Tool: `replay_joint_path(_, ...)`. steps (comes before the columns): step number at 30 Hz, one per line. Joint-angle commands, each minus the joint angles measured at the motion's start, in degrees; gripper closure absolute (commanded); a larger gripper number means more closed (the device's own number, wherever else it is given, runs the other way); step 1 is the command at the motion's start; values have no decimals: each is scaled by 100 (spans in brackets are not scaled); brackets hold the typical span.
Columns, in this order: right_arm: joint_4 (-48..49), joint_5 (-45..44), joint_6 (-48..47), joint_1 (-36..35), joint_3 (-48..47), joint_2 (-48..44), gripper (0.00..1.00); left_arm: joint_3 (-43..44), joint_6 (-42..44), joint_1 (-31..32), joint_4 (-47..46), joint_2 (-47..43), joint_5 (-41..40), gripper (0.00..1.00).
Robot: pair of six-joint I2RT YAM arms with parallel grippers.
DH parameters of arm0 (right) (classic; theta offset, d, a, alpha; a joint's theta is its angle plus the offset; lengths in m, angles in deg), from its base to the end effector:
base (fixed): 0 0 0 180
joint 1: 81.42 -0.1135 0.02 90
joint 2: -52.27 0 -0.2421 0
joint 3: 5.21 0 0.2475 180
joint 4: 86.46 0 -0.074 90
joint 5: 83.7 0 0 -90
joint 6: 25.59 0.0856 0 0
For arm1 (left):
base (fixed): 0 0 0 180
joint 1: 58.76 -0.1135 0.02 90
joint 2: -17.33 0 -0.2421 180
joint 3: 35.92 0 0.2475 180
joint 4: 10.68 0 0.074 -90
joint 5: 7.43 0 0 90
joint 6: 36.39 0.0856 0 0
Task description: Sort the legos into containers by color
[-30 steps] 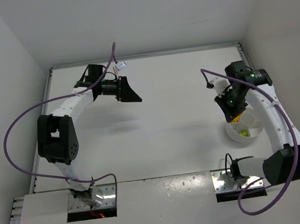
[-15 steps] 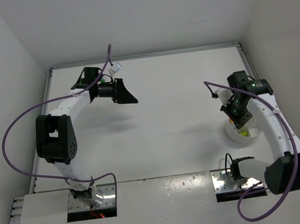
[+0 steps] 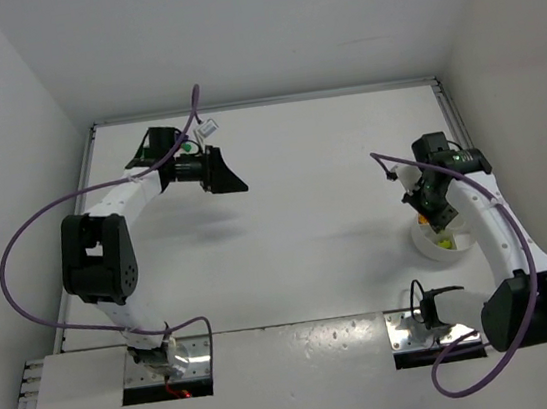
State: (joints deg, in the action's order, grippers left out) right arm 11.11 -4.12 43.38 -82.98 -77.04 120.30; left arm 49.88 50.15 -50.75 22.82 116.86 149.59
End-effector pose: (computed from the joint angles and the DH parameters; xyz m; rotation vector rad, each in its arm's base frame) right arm 0.2079 -0.0098 0.1993 -0.5535 2.9085 -0.3159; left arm 0.3588 -0.1301 0.2147 0.6312 2.0892 -1.4745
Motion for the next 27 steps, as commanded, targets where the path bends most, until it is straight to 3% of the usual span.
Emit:
replay_joint_path(1,204,-233,-32,85,75,61,94,-40,135,-107,-224,-214,232,30)
replay_joint_path(16,319,-400,-32,244,129,351,88,-145,74,-274,-224,-100,461,30)
replay_joint_path(27,319,-400,-32,297,67,457,76,-198,127,-326,-224,-100,566,30)
